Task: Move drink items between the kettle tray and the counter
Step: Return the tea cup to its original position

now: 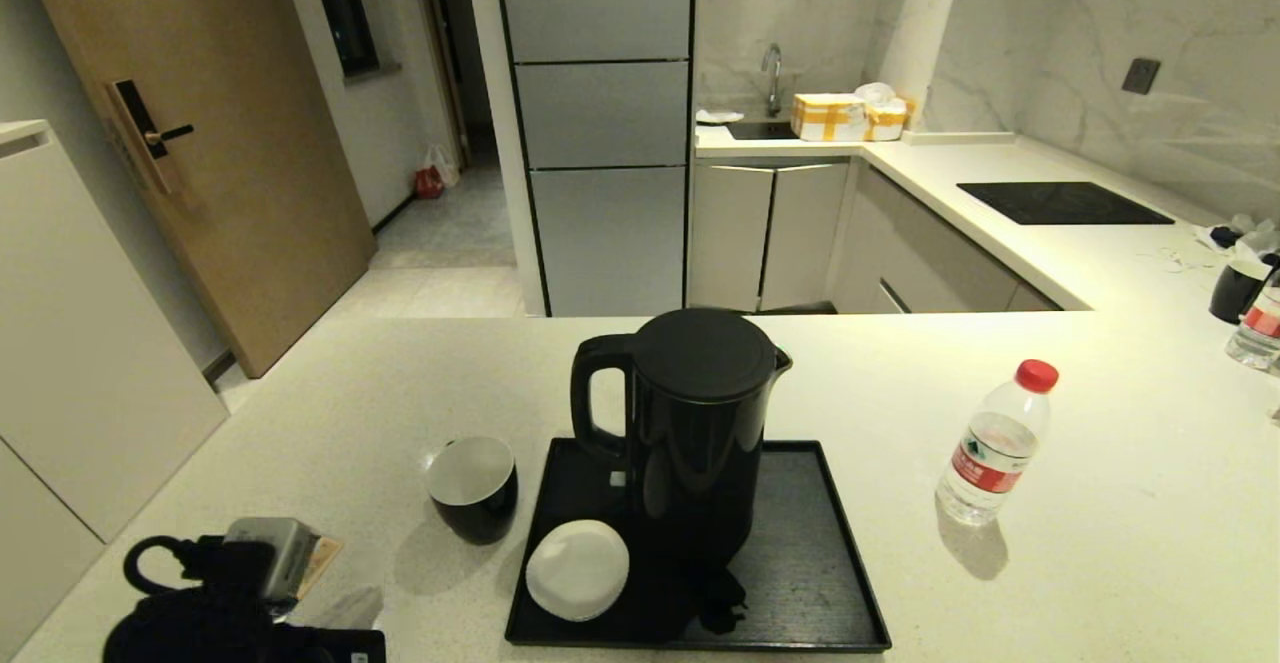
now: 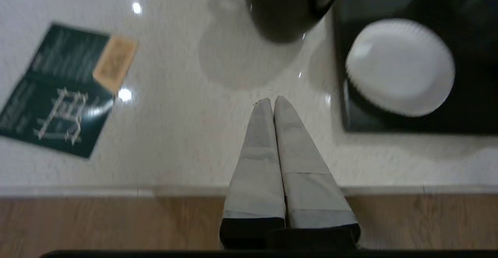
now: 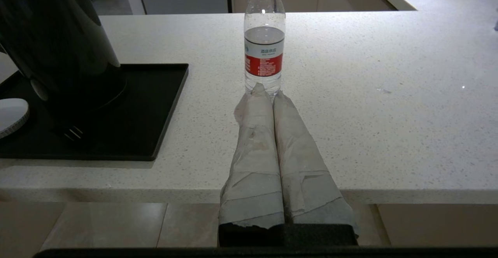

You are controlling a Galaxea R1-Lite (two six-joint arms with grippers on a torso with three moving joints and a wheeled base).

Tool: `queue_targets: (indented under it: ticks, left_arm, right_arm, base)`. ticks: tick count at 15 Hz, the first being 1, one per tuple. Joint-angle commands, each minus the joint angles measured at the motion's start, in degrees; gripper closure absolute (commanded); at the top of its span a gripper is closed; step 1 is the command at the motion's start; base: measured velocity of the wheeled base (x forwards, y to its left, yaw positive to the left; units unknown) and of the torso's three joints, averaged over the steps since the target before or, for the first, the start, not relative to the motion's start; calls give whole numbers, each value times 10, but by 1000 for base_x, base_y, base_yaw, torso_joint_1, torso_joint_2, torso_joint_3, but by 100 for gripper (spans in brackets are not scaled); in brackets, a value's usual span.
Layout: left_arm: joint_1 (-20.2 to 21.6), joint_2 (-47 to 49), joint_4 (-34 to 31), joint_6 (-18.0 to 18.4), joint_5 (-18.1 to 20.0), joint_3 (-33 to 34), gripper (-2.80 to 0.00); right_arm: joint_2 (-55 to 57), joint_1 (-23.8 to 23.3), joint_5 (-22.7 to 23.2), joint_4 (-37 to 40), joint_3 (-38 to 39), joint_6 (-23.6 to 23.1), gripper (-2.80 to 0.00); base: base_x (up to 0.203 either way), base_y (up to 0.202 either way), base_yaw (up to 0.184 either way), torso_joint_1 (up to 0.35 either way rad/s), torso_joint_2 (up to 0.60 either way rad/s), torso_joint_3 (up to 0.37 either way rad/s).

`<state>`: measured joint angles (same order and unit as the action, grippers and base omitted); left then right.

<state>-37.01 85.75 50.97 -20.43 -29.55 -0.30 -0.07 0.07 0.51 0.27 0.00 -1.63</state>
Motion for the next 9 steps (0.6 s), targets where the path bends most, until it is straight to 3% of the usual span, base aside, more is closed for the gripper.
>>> queue_targets:
  ticks: [1,3,9]
  left_arm:
    - [0,15,-27,-11,7,4,0]
    - [1,24,-35,-11,49,4,0]
    - [2,152,47,-17,61,4,0]
  right_arm:
    - [1,0,0,0,0,0,0]
    - [1,0,0,0,0,0,0]
    - [1,0,0,0,0,0,0]
  base:
    - [0,0,0,0,0,0]
    - [0,0,0,0,0,0]
    - [0,0,0,0,0,0]
